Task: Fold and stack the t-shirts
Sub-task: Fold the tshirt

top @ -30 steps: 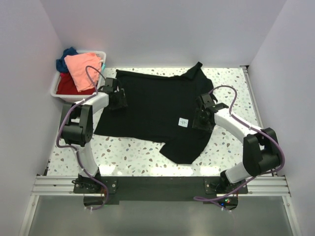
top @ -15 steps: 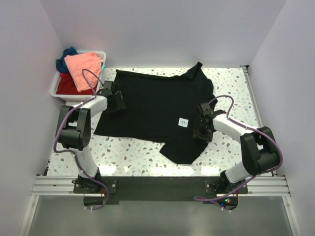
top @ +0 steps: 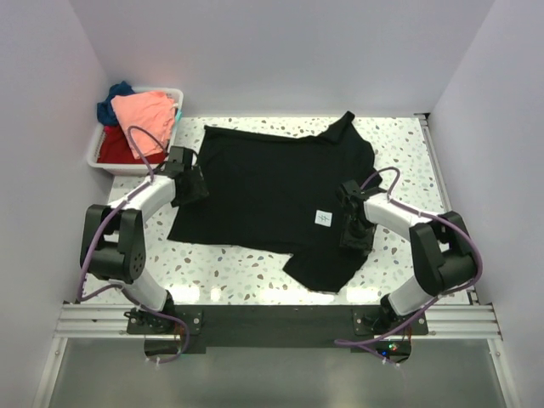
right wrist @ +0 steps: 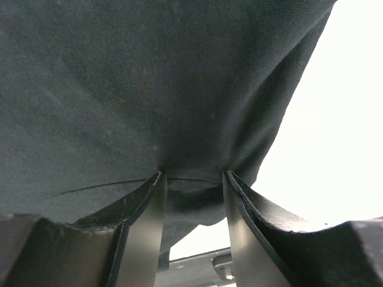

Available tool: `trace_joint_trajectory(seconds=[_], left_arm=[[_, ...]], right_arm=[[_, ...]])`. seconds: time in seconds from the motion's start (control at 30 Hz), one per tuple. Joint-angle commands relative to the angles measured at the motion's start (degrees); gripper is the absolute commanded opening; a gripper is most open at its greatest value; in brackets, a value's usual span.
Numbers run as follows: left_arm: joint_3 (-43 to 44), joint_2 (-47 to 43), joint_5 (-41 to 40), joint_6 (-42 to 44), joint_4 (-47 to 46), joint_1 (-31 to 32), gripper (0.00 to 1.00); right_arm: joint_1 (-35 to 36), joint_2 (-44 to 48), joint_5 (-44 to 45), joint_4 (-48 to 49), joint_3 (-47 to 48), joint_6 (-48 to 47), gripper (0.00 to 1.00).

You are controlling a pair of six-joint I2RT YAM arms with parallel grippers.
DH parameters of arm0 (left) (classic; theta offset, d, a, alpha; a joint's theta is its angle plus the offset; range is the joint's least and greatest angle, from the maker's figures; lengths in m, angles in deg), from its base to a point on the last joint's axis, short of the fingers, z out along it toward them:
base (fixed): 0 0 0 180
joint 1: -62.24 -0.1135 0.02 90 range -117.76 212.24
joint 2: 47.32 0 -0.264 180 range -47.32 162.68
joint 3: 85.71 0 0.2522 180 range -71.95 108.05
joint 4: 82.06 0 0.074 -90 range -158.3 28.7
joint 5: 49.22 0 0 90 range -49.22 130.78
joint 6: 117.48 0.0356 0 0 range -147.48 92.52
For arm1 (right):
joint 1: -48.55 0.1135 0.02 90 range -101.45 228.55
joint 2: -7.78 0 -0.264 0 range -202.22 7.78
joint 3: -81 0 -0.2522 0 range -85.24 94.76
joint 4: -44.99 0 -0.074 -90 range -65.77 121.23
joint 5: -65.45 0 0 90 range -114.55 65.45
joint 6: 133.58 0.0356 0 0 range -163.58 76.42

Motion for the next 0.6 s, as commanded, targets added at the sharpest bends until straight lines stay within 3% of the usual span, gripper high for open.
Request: trace_joint_trajectory(seconds=[0.0,0.2,0.57], left_arm=[[-2.5,-3.0,0.8,-0.5,3.5,-0.3,0.7],[-5.5,-4.1,2.7,-0.1,5.4,-0.3,0.69],[-7.4,-3.2,0.4,-0.7,14.0,0.2,0.52]], right_arm=[[-0.3,-2.4,5.8,-7.1,-0.6,0.9,0.46],[-1.2,-2.2,5.4,-8.4,2.4,1.2,0.44],[-1.8,-6.0,5.3,-6.9,6.8,1.0,0.44]])
